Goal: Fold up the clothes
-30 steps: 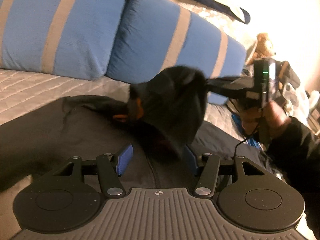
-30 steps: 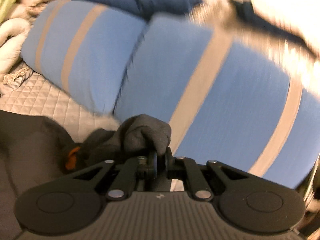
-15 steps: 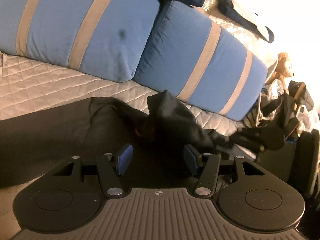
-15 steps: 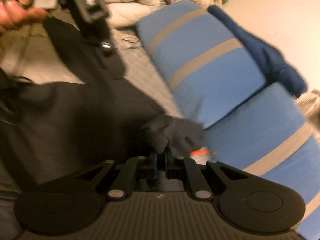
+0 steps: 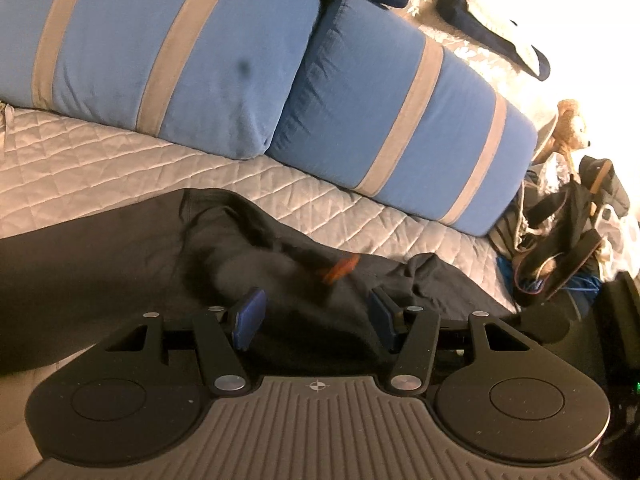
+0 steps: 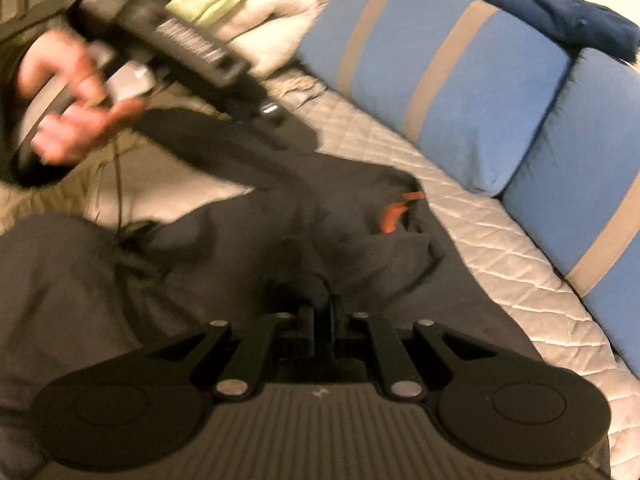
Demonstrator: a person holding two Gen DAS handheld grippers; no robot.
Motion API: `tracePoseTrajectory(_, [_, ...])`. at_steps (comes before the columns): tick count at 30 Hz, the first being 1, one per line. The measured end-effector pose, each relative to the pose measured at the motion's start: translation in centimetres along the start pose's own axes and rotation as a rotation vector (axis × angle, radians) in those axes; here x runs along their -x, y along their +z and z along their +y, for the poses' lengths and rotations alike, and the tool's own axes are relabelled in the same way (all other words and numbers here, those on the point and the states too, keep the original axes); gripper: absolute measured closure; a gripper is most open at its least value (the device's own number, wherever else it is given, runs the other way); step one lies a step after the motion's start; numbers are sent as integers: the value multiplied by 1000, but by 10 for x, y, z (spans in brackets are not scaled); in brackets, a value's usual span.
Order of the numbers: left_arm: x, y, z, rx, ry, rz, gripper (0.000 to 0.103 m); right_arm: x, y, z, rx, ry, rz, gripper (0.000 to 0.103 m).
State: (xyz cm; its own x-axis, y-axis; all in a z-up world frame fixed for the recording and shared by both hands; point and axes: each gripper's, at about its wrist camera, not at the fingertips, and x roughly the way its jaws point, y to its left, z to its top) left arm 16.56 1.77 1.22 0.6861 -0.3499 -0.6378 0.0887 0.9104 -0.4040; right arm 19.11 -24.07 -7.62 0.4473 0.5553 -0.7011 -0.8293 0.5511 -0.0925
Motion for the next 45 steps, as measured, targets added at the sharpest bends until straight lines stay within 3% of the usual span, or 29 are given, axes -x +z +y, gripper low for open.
tracePoseTrajectory(2, [-2, 0, 2, 6, 6, 3, 47, -2, -4, 7, 29, 5, 19, 92])
tracePoseTrajectory(4, [-3, 0, 6, 11, 13, 10, 47, 3, -9, 11, 43, 1, 27, 69])
tracePoseTrajectory(10, [-11, 2, 24, 52, 23, 38, 47, 30, -21, 9, 40, -6, 34, 42])
tracePoseTrajectory(15, [-18, 4, 43, 100, 27, 63, 47, 44, -33, -21, -44, -76, 62, 36])
tracePoseTrajectory(21, [-28, 7, 66, 158, 30, 95, 47, 55, -47, -72, -250, -175, 104, 35])
tracePoseTrajectory(30, [-58, 16, 95, 249, 19, 118, 47, 37, -74, -154, -819, -55, 56, 37])
tracePoseTrajectory(35, [-78, 18, 103, 286, 16, 131, 47, 7, -96, -168, -1045, 15, 25, 38])
tracePoseTrajectory(41, [-97, 17, 105, 312, -6, 139, 49, -17, -109, -181, -1206, 18, -8, 39])
tracePoseTrajectory(43, [-100, 17, 104, 302, -19, 136, 55, -19, -110, -180, -1214, 25, -5, 39])
tracePoseTrajectory(45, [-102, 16, 102, 283, 4, 137, 79, -20, -108, -173, -1180, 19, 10, 39])
